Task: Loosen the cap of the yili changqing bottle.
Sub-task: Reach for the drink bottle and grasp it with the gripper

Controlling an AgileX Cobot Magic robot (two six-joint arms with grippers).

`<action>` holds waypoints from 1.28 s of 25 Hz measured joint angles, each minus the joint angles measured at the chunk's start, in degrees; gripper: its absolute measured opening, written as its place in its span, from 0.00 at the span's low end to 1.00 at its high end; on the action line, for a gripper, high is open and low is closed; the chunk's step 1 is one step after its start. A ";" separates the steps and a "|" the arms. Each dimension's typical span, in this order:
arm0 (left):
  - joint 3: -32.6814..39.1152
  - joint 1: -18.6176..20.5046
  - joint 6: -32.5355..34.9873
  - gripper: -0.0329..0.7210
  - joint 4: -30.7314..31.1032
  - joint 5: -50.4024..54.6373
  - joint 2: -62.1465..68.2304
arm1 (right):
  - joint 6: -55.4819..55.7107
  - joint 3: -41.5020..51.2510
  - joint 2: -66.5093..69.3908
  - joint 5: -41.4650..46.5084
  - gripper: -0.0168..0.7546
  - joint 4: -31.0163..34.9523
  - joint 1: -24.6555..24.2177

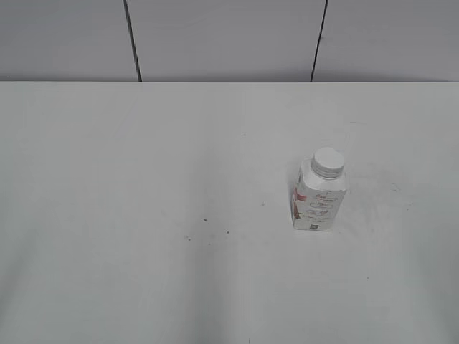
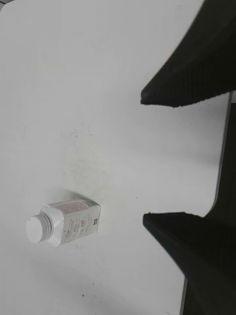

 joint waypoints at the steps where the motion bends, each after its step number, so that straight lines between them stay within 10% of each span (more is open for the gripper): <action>1: 0.00 0.00 0.00 0.79 0.00 0.00 0.00 | 0.00 0.00 0.00 0.00 0.71 0.00 0.00; 32: 0.00 0.00 0.00 0.79 0.37 0.00 0.00 | -0.01 0.00 0.00 0.00 0.71 0.00 0.00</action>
